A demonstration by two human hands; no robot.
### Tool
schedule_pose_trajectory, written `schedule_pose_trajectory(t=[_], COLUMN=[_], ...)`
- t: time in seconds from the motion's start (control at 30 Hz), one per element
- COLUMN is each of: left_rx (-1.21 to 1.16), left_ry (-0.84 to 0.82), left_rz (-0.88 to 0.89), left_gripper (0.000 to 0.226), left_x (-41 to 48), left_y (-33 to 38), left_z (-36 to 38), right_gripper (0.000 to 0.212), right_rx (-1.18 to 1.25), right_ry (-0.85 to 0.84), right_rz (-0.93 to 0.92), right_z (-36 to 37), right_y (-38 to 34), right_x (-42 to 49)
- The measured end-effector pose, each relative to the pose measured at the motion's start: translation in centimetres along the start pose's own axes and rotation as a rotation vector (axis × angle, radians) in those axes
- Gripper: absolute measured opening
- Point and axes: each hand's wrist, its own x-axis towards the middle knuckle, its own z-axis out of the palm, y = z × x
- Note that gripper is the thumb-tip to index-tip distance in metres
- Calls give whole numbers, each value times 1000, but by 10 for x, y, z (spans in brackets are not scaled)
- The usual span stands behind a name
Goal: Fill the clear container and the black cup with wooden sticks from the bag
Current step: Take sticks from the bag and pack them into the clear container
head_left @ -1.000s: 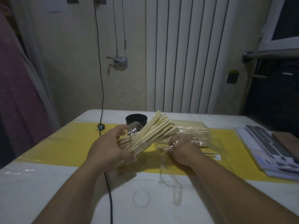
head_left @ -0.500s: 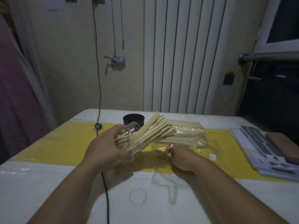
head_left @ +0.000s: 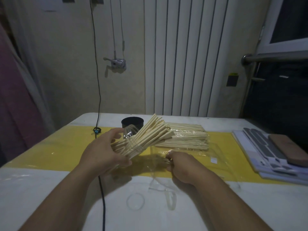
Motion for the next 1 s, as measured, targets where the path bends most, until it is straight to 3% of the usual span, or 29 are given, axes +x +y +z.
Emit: schedule_pose_trajectory(t=[0.13, 0.33, 0.57, 0.67, 0.83, 1.0], left_rx=[0, -14, -83, -96, -108, -126], left_ry=[-1, 3, 10, 7, -1, -10], left_rz=[-9, -5, -27, -30, -21, -17], left_gripper=[93, 98, 96, 96, 89, 90], left_x=[1, 2, 1, 1, 0, 1], left_y=[-1, -4, -2, -2, -1, 0], left_z=[1, 1, -1, -2, -2, -3], right_gripper=[13, 16, 4, 32, 43, 31], right_rx=[-118, -231, -195, -118, -148, -104], right_ry=[47, 108, 144, 192, 431, 920], right_rz=[-33, -81, -113, -126, -205, -465], right_z=[-3, -20, -46, -56, -64, -60], right_y=[0, -10, -26, -30, -34, -26], right_x=[-3, -16, -34, -39, -48, -40])
